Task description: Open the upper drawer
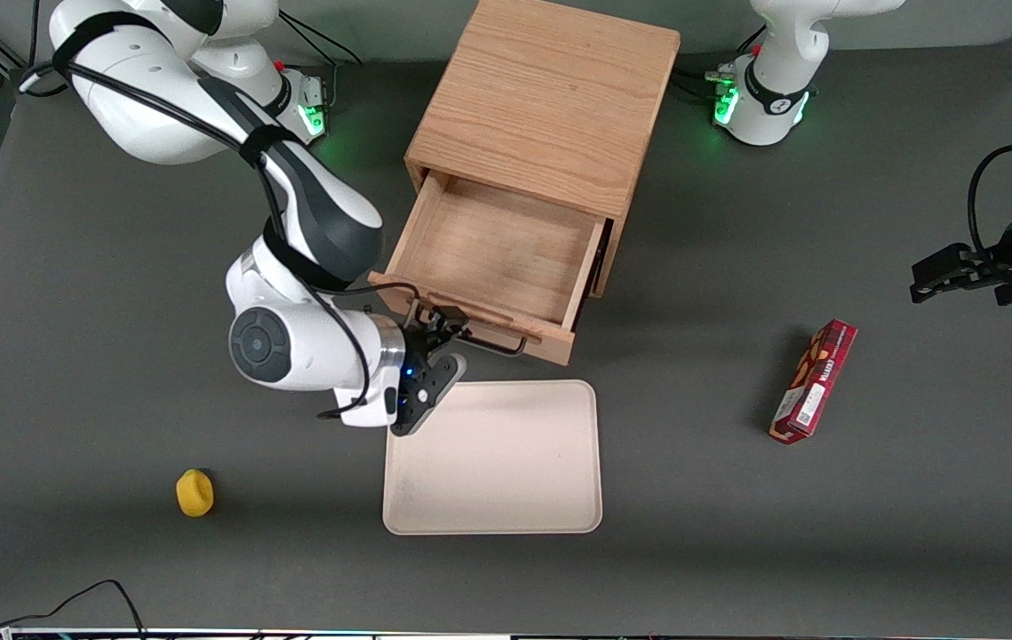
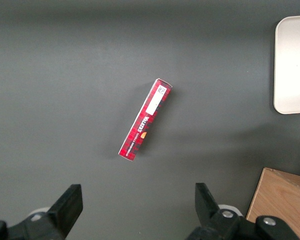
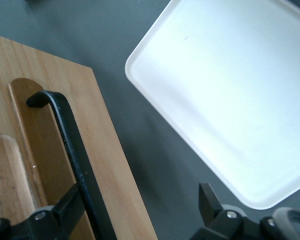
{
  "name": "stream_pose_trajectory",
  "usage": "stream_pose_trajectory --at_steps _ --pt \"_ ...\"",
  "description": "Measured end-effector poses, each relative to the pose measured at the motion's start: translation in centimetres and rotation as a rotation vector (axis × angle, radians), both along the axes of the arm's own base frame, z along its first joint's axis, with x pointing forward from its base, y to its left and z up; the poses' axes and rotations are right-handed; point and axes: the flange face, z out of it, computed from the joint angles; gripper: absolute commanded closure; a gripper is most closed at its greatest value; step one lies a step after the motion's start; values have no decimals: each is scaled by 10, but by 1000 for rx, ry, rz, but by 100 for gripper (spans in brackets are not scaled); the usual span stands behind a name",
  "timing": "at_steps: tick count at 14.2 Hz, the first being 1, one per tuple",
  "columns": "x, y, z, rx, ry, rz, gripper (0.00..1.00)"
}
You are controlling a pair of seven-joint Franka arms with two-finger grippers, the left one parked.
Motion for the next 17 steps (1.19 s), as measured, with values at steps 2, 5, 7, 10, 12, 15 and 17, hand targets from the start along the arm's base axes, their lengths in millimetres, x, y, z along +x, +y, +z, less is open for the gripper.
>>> stream_pose_trajectory --at_steps 2,5,7,10,12,15,17 --pt "10 -9 2 7 -11 5 0" --pt "26 -25 8 10 -37 6 0" --pt "32 -34 9 9 -49 7 0" --pt "40 -48 17 0 -63 3 0" --pt "44 -51 31 9 -83 -1 0" --pt "45 -55 81 20 -156 -4 0" --pt "31 -60 134 -36 -214 -9 0"
